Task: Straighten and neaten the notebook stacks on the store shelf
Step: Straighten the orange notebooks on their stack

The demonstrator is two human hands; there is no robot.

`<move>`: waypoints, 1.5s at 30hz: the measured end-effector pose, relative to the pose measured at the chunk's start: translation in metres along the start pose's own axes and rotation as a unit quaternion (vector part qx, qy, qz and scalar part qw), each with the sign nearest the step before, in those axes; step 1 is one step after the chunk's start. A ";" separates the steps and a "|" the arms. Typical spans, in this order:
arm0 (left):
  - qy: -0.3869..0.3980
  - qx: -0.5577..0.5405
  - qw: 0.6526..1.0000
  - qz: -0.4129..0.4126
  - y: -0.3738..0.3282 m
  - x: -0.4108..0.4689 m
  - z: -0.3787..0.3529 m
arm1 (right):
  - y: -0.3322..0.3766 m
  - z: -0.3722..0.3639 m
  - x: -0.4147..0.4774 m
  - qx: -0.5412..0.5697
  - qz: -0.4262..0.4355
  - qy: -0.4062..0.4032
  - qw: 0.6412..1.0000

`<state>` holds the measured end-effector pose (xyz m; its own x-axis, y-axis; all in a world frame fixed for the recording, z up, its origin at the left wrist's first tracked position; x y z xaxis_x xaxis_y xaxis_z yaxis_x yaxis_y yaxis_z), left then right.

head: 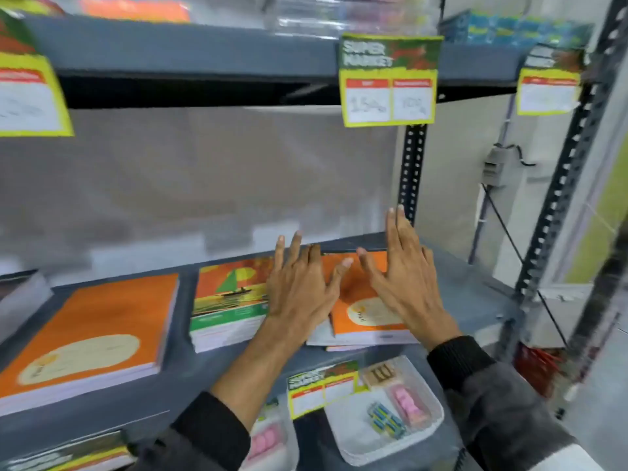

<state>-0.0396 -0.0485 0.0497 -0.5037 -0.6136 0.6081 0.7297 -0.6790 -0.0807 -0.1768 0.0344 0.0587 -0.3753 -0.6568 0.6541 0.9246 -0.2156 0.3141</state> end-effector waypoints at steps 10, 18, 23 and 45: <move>0.126 -0.133 0.977 0.111 -0.032 -0.002 -0.059 | -0.100 -0.040 -0.028 0.161 -0.199 0.161 0.953; 0.014 -0.535 0.828 0.169 -0.028 0.008 -0.038 | -0.109 -0.025 -0.034 0.325 -0.224 0.091 0.914; -0.037 -0.637 0.758 0.131 -0.025 0.007 0.005 | -0.091 -0.001 -0.024 0.369 -0.183 0.013 0.911; -0.154 -0.541 0.797 0.220 0.270 -0.090 0.136 | 0.227 -0.081 -0.016 0.507 -0.055 0.085 0.856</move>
<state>0.2660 -0.1214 0.0808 -0.0496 -0.8729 0.4854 -0.1053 -0.4787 -0.8716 0.0441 -0.0622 0.0634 -0.3612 -0.7876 0.4992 0.3208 0.3977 0.8596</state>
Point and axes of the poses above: each hand's wrist, its own x-axis towards the middle knuckle, its own z-axis out of the back of the hand, y = z × x, the point moved 8 cm from there along x, towards the middle knuckle, and after that the axes turned 1 degree about y, right-handed, at the moved point
